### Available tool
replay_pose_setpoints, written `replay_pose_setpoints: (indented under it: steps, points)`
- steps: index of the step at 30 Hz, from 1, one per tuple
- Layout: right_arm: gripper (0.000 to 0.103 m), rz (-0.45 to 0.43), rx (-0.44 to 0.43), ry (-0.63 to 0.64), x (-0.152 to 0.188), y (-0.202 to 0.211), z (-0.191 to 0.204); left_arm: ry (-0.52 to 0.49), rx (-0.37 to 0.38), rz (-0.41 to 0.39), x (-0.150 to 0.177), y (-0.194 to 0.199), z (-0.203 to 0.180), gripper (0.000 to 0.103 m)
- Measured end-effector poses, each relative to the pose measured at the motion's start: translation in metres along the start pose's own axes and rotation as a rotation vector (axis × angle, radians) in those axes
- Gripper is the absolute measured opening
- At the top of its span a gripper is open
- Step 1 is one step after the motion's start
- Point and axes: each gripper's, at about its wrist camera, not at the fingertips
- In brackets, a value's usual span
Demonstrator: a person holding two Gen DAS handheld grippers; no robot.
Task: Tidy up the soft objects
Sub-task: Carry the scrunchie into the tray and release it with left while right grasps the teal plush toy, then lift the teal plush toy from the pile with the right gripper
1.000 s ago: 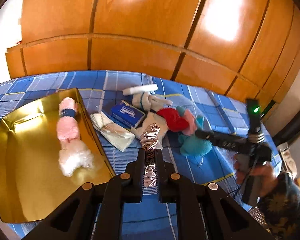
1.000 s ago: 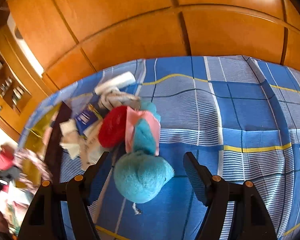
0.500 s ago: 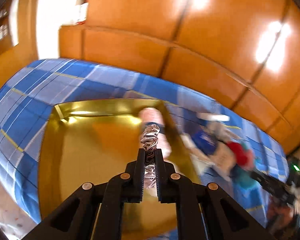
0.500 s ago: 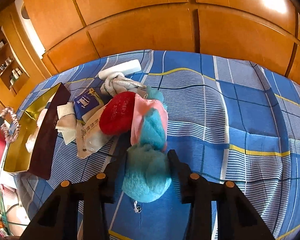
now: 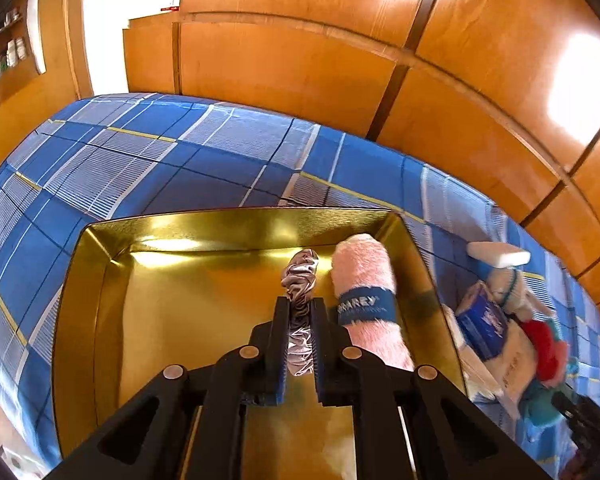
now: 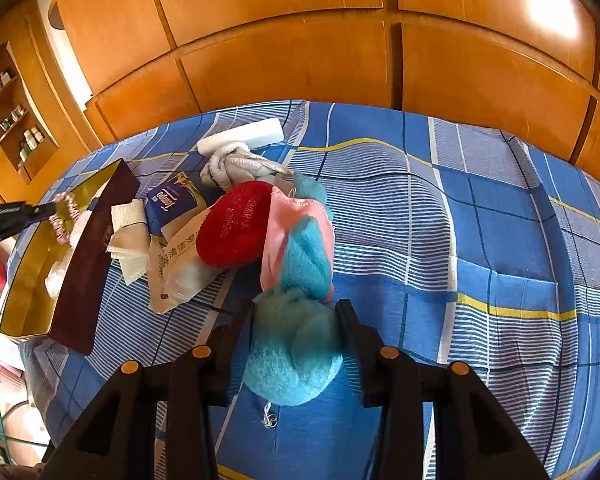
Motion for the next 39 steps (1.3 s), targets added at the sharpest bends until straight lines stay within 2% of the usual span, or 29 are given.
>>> replay_pose_setpoints:
  steps: [4, 9, 12, 18, 21, 31, 39]
  points:
    - [0.042, -0.001, 0.001, 0.0, 0.0, 0.0, 0.0, 0.001, -0.009, 0.027, -0.004, -0.017, -0.001, 0.012]
    - [0.042, -0.003, 0.002, 0.001, 0.0, 0.0, 0.0, 0.024, -0.026, 0.015, -0.004, -0.013, 0.003, 0.039]
    - [0.043, -0.008, 0.004, 0.001, 0.0, -0.001, 0.0, 0.038, -0.048, -0.011, -0.002, 0.001, 0.009, 0.047]
    - [0.043, -0.008, 0.006, 0.005, -0.001, -0.001, 0.001, 0.084, -0.079, -0.044, 0.015, 0.038, 0.019, 0.051]
    - [0.043, -0.011, 0.009, 0.008, 0.0, -0.001, 0.002, 0.049, -0.102, -0.068, 0.032, 0.058, 0.006, 0.054]
    - [0.042, -0.011, 0.02, 0.027, 0.002, 0.0, 0.004, -0.044, -0.026, -0.055, 0.091, 0.088, -0.054, 0.054]
    - [0.042, -0.006, 0.023, 0.037, 0.003, 0.0, 0.006, -0.092, 0.01, -0.047, 0.112, 0.095, -0.079, 0.054]
Point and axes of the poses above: each gripper's, at about its wrist camera, not at the fingertips, and y roughly against the way its jaws point, z to its left, x to its underside, and after that the axes turned 13 degrees about -y, right-handed
